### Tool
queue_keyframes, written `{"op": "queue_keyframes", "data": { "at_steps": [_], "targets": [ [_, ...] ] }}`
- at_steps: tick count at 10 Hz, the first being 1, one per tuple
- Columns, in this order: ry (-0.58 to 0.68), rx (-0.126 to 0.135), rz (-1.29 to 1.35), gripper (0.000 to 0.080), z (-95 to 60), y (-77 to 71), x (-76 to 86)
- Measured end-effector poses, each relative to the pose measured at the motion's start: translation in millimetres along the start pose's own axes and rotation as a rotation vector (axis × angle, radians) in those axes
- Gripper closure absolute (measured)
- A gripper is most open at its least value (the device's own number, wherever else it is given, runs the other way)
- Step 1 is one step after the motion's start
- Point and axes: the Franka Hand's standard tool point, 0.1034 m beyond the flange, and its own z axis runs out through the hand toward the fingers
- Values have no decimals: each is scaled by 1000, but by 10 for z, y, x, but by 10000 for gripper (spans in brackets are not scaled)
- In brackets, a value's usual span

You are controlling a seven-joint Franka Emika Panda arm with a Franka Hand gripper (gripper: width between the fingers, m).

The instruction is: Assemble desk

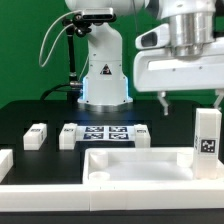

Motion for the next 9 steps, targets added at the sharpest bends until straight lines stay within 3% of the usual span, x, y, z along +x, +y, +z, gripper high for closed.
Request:
{"op": "queue_keyframes", "data": {
  "at_steps": [2,5,7,9],
  "targets": [
    [8,-3,-140,150,51,410,75],
    [2,-6,-235,150,55,376,58],
    [-115,-13,-257,150,119,422,-3],
    [-265,-38,-270,150,202,474,-120]
  ]
}}
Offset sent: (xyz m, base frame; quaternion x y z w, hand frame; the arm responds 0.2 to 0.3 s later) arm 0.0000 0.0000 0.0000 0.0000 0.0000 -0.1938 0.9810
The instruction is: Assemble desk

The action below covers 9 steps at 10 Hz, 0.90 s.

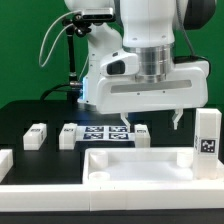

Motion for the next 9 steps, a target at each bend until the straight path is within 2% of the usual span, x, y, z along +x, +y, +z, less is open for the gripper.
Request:
{"op": "queue_keyframes", "data": {
  "at_steps": [1,5,7,9],
  "targets": [
    [-76,-1,7,150,15,-22,-104],
    [-351,14,19,150,54,-15,-166],
    [-551,13,29,150,237,23,-398],
    [-661,16,31,150,273,25,-404]
  ]
}}
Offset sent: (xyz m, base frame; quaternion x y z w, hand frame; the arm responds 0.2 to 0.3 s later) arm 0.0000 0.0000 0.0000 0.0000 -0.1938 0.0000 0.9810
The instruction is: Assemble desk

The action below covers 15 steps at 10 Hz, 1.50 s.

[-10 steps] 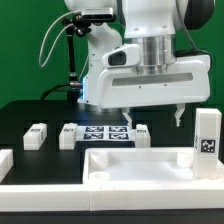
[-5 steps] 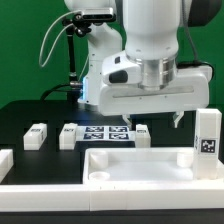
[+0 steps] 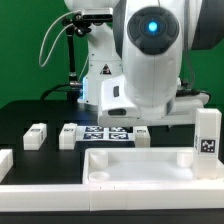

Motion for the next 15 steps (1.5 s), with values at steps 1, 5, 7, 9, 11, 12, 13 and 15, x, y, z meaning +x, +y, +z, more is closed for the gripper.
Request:
{"op": "queue_keyframes", "data": {
  "at_steps": [1,5,7,9,11,12,13,15],
  "targets": [
    [18,-1,0,150,-14,-1,40],
    [-30,-4,9,150,168,40,57],
    [-116,-8,38,150,340,74,19],
    [-106,-8,37,236,335,74,59],
    [-107,-8,37,372,342,77,61],
    [-107,-8,37,513,342,77,61],
    [-107,-8,38,512,343,77,61],
    [-107,-8,38,512,343,77,61]
  ]
}}
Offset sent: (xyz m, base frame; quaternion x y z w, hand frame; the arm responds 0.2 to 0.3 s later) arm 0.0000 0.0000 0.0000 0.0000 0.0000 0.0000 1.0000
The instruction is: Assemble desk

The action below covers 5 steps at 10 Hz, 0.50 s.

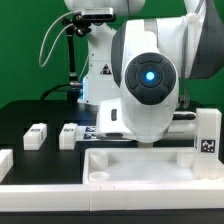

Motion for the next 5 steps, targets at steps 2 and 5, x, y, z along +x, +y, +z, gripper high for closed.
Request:
{"op": "queue_keyframes", "data": {
  "at_steps": [2,5],
  "targets": [
    [0,0,0,512,0,0,0],
    [-16,68,18,512,-460,2,-155]
  ]
}}
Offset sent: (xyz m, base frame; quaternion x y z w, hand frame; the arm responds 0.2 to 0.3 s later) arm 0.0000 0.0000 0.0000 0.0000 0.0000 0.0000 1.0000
